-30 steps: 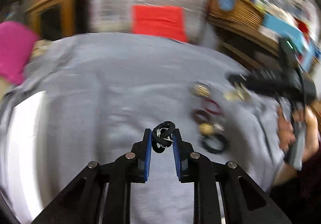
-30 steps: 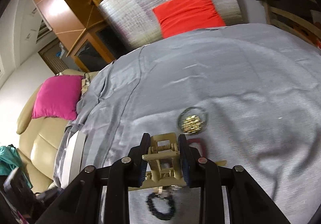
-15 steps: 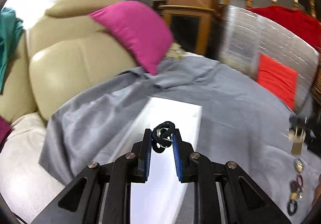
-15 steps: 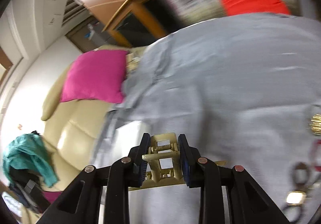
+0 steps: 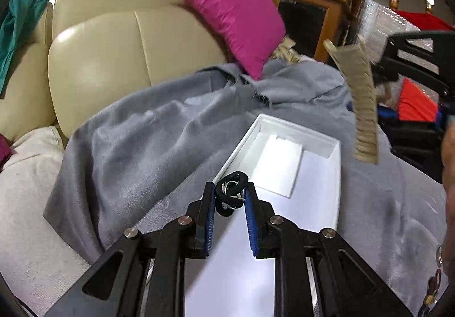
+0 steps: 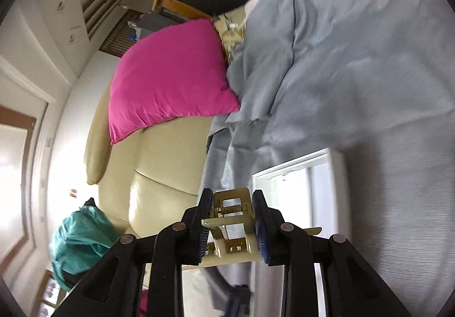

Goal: Organize jewelry
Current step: 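Carry the claw clip and black hair tie over the white tray with both tools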

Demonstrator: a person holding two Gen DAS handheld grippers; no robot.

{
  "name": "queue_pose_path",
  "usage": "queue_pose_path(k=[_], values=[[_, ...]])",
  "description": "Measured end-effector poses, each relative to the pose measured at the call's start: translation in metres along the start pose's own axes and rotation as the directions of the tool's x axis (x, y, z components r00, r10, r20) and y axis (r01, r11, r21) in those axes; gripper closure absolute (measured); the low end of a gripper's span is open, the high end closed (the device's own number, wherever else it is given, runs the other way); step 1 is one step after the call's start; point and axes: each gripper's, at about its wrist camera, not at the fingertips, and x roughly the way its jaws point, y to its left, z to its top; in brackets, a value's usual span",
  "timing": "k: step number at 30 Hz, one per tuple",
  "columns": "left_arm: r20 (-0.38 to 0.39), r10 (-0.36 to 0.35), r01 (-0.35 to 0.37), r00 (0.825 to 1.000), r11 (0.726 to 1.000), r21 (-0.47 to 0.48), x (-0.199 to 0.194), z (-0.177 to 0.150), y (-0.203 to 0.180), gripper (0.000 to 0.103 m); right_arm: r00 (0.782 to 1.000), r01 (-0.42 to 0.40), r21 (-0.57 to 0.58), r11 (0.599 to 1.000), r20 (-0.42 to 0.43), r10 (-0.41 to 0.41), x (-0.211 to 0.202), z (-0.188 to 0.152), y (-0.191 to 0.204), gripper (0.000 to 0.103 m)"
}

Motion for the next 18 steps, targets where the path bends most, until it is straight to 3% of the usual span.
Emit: queue_pose_path(k=[4, 12, 18], values=[[-0.033, 0.003, -0.003, 0.999, 1.0, -0.008, 0.011, -0.001, 0.001, 0.082, 1.0, 0.017, 0.014, 1.0, -0.024, -0.017, 0.03, 0.005, -0.003, 0.073], [-0.078, 0.033, -0.034, 0.996, 0.999, -0.016, 0.031, 0.001, 0.008, 0.082, 0.986, 0.154, -0.053, 0.987, -0.061, -0.157, 0.062, 0.017, -0.009, 0.073], [-0.1, 0.049, -0.048, 0.994, 0.999, 0.006, 0.038, 0.001, 0.008, 0.082, 0.943, 0.295, -0.131, 0.946, -0.118, -0.31, 0.089, 0.016, -0.018, 0.073]])
